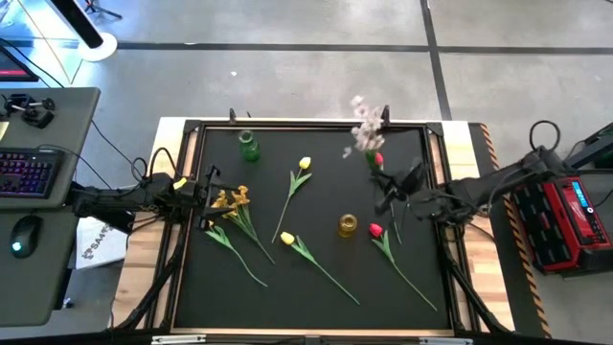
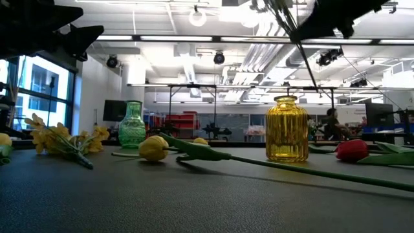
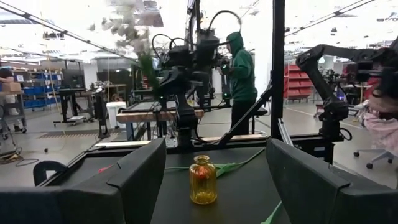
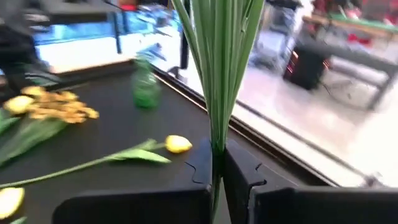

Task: Sort flowers into vase by color
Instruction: Put the white flowers into the yellow vase

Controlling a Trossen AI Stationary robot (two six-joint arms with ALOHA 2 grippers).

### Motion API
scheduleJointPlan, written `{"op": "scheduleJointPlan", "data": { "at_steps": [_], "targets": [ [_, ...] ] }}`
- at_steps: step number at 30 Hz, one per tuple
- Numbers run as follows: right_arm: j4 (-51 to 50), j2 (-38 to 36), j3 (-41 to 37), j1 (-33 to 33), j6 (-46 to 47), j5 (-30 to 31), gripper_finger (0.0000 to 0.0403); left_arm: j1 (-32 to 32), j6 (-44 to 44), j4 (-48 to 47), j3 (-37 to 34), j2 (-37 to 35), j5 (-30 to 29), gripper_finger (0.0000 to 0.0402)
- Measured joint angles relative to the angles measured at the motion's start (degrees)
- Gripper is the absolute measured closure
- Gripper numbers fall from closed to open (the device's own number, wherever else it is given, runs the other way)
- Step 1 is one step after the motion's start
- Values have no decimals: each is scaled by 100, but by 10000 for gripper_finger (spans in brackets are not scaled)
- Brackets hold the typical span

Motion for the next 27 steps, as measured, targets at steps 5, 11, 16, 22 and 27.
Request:
{"op": "scheduleJointPlan", "data": {
  "at_steps": [5, 11, 16, 22, 27],
  "targets": [
    [2686, 431, -795, 444, -1410, -187, 403, 0, -18, 0, 0, 2, -1, 136],
    [5721, 569, -1790, 334, -2696, -1923, 403, 0, -34, 47, 0, -1, -1, 136],
    [6316, 567, -2188, 218, -2688, -2587, 403, 0, -29, 46, 0, -1, -2, 136],
    [6388, 600, -2254, 218, -2567, -2545, 403, -1, -26, 144, 0, -1, -2, 136],
    [6468, 836, -2252, 84, -2534, -2546, 403, 0, -23, 180, 0, 1, -4, 136]
  ]
}}
